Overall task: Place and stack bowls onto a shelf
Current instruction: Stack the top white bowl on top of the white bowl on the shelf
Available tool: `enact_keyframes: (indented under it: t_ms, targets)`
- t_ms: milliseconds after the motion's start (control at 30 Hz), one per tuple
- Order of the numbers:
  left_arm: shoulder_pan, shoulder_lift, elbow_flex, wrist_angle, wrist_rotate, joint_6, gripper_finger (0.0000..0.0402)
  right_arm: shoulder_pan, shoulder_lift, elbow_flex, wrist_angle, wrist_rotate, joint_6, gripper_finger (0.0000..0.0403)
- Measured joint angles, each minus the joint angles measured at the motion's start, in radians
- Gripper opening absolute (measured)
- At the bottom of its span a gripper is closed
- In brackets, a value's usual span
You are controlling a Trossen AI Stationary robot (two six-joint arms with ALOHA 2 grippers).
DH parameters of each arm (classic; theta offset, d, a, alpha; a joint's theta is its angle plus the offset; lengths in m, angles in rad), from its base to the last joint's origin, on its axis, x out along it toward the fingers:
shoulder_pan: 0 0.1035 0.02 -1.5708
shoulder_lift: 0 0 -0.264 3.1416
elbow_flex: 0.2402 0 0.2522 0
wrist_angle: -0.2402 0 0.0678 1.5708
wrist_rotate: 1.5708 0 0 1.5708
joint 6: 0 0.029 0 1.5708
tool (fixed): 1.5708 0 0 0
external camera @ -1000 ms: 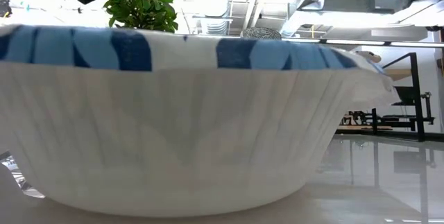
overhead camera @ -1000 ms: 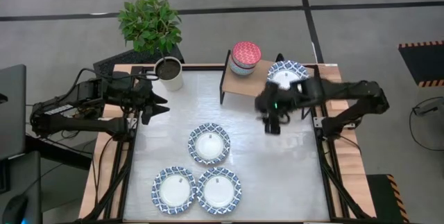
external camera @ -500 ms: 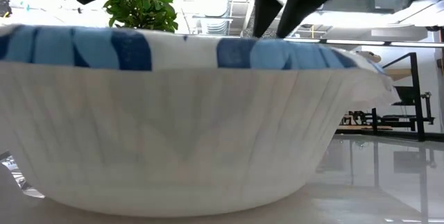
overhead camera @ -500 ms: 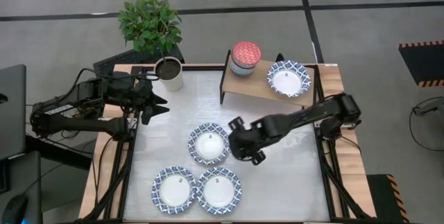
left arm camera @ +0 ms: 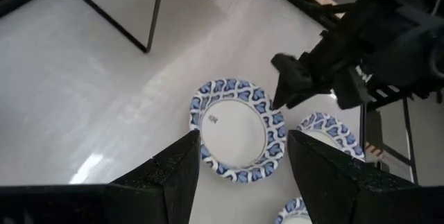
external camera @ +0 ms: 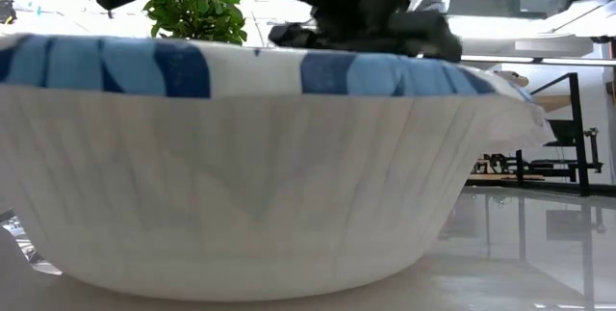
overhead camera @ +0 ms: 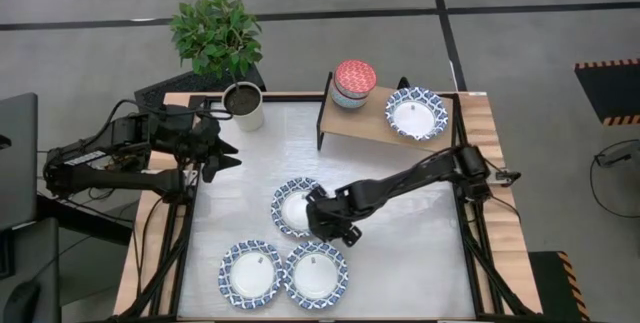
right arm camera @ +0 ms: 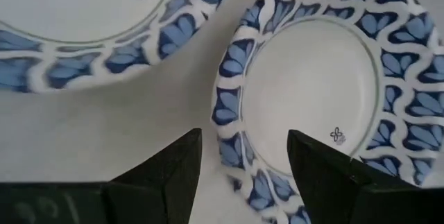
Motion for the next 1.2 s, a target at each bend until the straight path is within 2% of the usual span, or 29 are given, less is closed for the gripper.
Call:
enact_keyframes:
  t_ms: [200, 333, 433, 600, 633, 867, 1000, 1100, 1200]
  targets:
    - [0.000, 0.000, 0.000, -0.016, 0.022, -0.005, 0.0202, -0.011, 0.075, 0.000, 0.011, -0.040, 0.003, 0.0240]
    - [0.000, 0.000, 0.000, -0.016, 0.025, -0.005, 0.0202, -0.011, 0.109, 0.000, 0.021, 0.001, 0.062, 0.0224]
    - [0.000, 0.000, 0.000, -0.016, 0.025, -0.004, 0.0202, -0.011, 0.109, -0.001, 0.005, 0.040, 0.110, 0.0176]
    - [0.000, 0.000, 0.000, -0.016, 0.025, 0.011, 0.0202, -0.013, 0.080, 0.004, -0.013, 0.076, 0.224, 0.0033]
    - [0.000, 0.000, 0.000, -0.016, 0.025, 0.016, 0.0202, -0.017, 0.067, 0.013, -0.020, 0.068, 0.245, 0.0022]
    - [0.000, 0.000, 0.000, -0.017, 0.024, 0.025, 0.0202, -0.017, -0.081, 0.128, -0.147, 0.059, 0.368, 0.0021]
    - [0.000, 0.000, 0.000, -0.018, 0.019, 0.029, 0.0202, -0.022, -0.222, 0.191, -0.276, 0.120, 0.469, 0.0021]
    - [0.000, 0.000, 0.000, -0.018, 0.013, 0.031, 0.0202, -0.031, -0.331, 0.196, -0.405, 0.238, 0.601, 0.0021]
    - [0.000, 0.000, 0.000, -0.019, -0.003, 0.035, 0.0202, -0.055, -0.424, 0.197, -0.639, 0.385, 0.797, 0.0021]
